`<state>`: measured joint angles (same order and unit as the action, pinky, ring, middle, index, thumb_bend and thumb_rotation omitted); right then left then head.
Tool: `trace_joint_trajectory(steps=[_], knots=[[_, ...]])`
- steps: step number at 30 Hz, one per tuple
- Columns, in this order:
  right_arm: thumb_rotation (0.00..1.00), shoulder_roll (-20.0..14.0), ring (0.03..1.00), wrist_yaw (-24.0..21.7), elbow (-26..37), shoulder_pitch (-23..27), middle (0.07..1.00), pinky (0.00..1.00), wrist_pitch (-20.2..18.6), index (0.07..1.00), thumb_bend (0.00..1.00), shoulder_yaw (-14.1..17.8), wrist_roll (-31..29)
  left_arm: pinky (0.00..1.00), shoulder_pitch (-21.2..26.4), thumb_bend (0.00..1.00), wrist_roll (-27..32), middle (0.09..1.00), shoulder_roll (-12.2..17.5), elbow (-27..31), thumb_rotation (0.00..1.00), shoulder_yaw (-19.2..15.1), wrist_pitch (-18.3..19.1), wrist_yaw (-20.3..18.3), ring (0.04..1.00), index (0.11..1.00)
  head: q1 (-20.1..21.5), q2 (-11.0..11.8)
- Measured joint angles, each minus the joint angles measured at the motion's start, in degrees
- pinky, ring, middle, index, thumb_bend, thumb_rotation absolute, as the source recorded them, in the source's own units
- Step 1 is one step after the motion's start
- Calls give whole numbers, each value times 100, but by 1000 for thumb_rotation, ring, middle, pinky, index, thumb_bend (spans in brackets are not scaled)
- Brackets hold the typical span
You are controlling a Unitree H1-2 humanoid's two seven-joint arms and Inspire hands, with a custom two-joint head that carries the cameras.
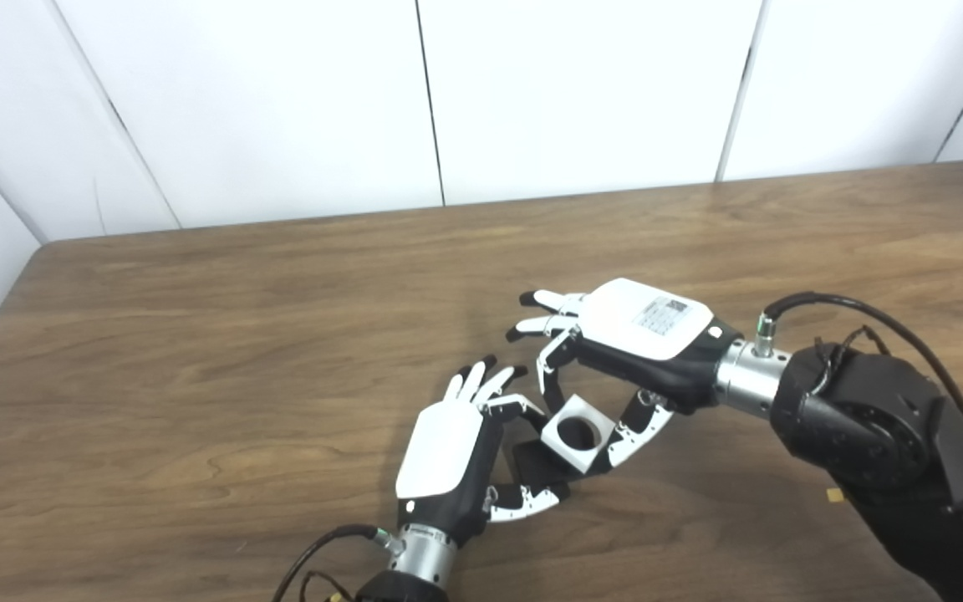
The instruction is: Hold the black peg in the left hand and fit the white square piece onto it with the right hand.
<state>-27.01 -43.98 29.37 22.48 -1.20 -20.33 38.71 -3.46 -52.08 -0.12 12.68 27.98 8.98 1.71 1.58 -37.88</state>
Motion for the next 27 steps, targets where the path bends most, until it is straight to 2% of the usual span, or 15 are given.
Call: trace_joint_trajectory(steps=[27], knots=[[144, 5, 1000, 9, -146, -47, 902, 918, 83, 491, 525, -8, 65, 1000, 47, 501, -5, 903, -45, -15, 75, 68, 96, 12, 986, 495, -26, -26]])
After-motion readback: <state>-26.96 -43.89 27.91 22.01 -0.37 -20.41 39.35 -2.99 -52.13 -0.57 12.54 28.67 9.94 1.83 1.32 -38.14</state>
